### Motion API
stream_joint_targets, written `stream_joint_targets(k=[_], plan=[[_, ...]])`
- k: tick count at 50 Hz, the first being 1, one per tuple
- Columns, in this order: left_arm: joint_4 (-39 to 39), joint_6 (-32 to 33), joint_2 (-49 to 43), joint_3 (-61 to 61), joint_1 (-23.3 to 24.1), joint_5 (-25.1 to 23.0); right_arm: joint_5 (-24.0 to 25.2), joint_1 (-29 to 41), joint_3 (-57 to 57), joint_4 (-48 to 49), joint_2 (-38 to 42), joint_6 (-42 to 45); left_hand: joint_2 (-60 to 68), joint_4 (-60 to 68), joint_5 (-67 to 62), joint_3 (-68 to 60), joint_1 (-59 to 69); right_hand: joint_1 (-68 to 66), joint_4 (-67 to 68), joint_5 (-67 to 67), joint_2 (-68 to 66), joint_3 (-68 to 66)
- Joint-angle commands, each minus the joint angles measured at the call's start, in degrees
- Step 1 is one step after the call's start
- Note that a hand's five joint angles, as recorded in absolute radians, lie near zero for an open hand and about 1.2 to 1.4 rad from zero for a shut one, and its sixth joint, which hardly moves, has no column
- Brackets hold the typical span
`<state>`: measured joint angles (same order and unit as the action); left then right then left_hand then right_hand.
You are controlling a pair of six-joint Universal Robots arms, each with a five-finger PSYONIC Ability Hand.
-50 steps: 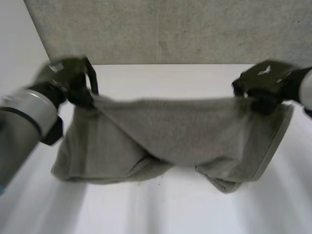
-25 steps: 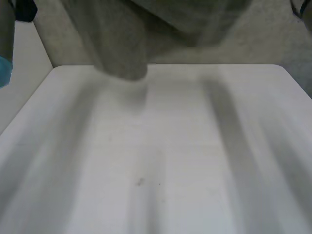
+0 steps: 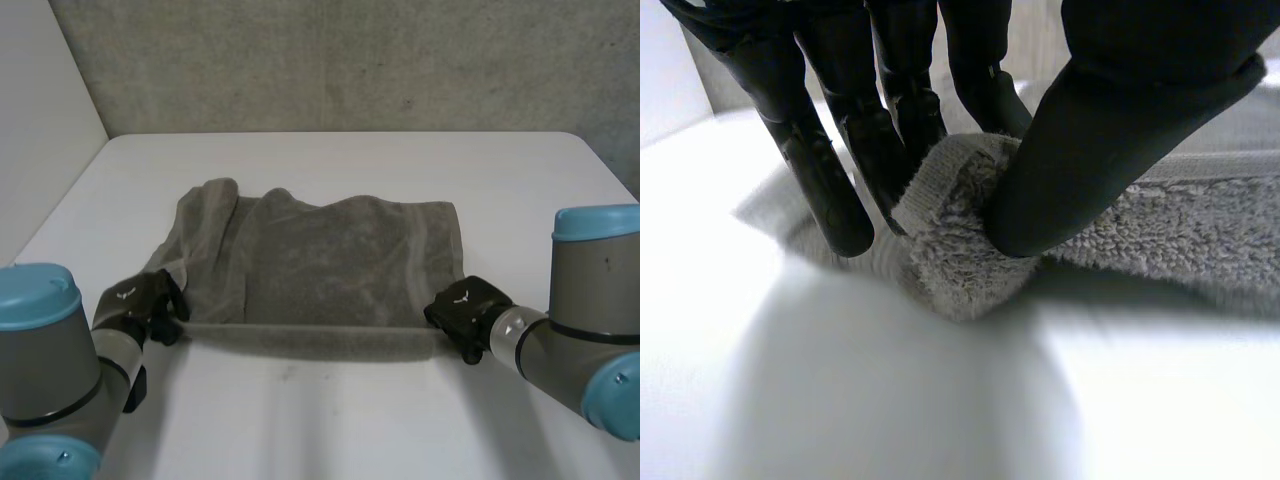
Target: Fold the towel.
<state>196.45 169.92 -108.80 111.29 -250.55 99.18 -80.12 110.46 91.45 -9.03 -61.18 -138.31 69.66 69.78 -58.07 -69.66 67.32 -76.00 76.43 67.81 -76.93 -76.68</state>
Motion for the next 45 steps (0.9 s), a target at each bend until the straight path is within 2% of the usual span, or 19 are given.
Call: stream_joint_targets(k=[1,2,3,4,6,9,15,17,18,20,21,23,26,29,31,34,36,42,45], plan=[[-3.0,0.06,5.06,2.34,-1.26,-0.03,0.58,-0.69,2.68,0.24,-6.58,0.41,-2.47,-2.58,0.87,2.46,-0.12,-4.0,3.57,2.19,-3.07,-3.32],[-3.01,0.06,5.09,2.35,-1.26,-0.04,1.1,-1.38,3.29,0.24,-8.06,0.41,-2.59,-2.71,1.0,2.58,-0.25,-4.0,3.57,2.19,-3.07,-3.32],[-3.01,0.23,7.18,2.78,-1.0,-0.04,1.1,-1.39,3.29,0.24,-8.08,0.41,-21.08,-21.2,19.48,21.07,-18.74,-4.0,3.57,2.19,-3.07,-3.32],[-3.01,0.23,7.2,2.79,-0.99,-0.04,1.8,-2.43,3.99,0.24,-9.12,0.41,-21.26,-21.38,19.67,21.25,-18.92,-4.0,3.57,2.19,-3.07,-3.32],[-2.92,0.32,10.87,3.31,-0.64,-0.04,2.33,-3.32,4.79,0.24,-10.1,0.32,-39.2,-39.32,37.6,39.19,-36.85,-4.0,3.57,2.19,-3.07,-3.32],[-2.66,0.32,13.95,3.4,-0.38,-0.38,4.09,-4.82,6.72,0.51,-11.95,0.32,-44.46,-44.58,42.87,44.45,-42.12,-4.0,3.57,2.19,-3.07,-3.32],[-2.66,0.41,15.11,2.88,-1.34,-6.19,7.07,-7.71,10.49,3.4,-13.17,-0.38,-44.65,-44.77,43.05,44.64,-42.3,-4.0,3.57,2.19,-3.07,-3.32],[-2.66,0.49,14.85,2.7,-2.48,-12.4,7.25,-8.51,11.11,4.29,-13.18,-0.38,-44.48,-44.6,42.89,44.47,-42.14,-4.0,3.57,2.19,-3.07,-3.32],[-2.66,0.5,14.85,2.7,-2.49,-12.43,7.34,-9.29,11.46,5.07,-13.18,-0.38,-44.48,-44.6,42.88,44.47,-42.14,-4.0,3.57,2.19,-3.07,-3.32],[-2.57,2.42,14.23,2.7,-5.2,-18.64,7.43,-9.82,11.55,5.51,-13.18,-0.47,-44.48,-44.6,42.88,44.47,-42.14,-4.0,3.57,2.19,-3.07,-3.32],[-2.57,2.43,14.23,2.7,-5.21,-18.67,7.34,-10.44,11.55,5.69,-13.18,-0.56,-44.48,-44.6,42.88,44.47,-42.14,-4.0,3.57,2.19,-3.07,-3.32],[-2.65,6.89,12.13,2.61,-6.87,-23.31,7.43,-11.14,11.29,5.69,-13.09,-0.73,-43.98,-44.1,42.38,43.97,-41.63,-4.0,3.57,2.19,-3.07,-3.32],[-2.83,10.16,10.71,2.52,-7.41,-24.64,7.52,-12.46,10.77,5.96,-12.39,-1.69,-43.81,-43.93,42.21,43.8,-41.46,-4.0,3.57,2.19,-3.07,-3.32],[-3.45,17.19,9.31,2.96,-9.34,-25.88,7.87,-13.78,10.32,6.66,-12.04,-4.93,-43.47,-43.59,41.87,43.46,-41.13,-4.0,3.57,2.19,-3.07,-3.32],[-3.88,24.28,8.87,4.19,-11.53,-26.49,8.49,-14.22,10.06,7.01,-11.86,-6.62,-43.47,-43.59,41.87,43.46,-41.13,-4.0,3.57,2.19,-3.07,-3.32],[-4.06,27.65,8.69,4.9,-12.24,-27.02,10.06,-14.75,9.62,7.01,-11.6,-8.46,-43.47,-43.59,41.87,43.46,-41.13,-4.0,3.57,2.19,-3.07,-3.32],[-4.06,33.86,8.52,5.34,-13.03,-29.03,10.59,-14.92,9.53,7.01,-11.51,-8.73,-43.47,-43.59,41.87,43.46,-41.13,-4.0,3.57,2.19,-3.07,-3.32],[-4.15,41.17,6.76,4.81,-14.61,-34.13,11.03,-14.92,9.62,6.92,-10.8,-8.47,-43.3,-43.42,41.71,43.29,-40.96,-4.0,3.57,2.19,-3.07,-3.32],[-4.15,42.24,6.06,4.46,-15.06,-34.93,11.03,-14.92,9.62,6.84,-10.1,-8.29,-43.3,-43.42,41.71,43.29,-40.96,-4.0,3.57,2.19,-3.07,-3.32]])
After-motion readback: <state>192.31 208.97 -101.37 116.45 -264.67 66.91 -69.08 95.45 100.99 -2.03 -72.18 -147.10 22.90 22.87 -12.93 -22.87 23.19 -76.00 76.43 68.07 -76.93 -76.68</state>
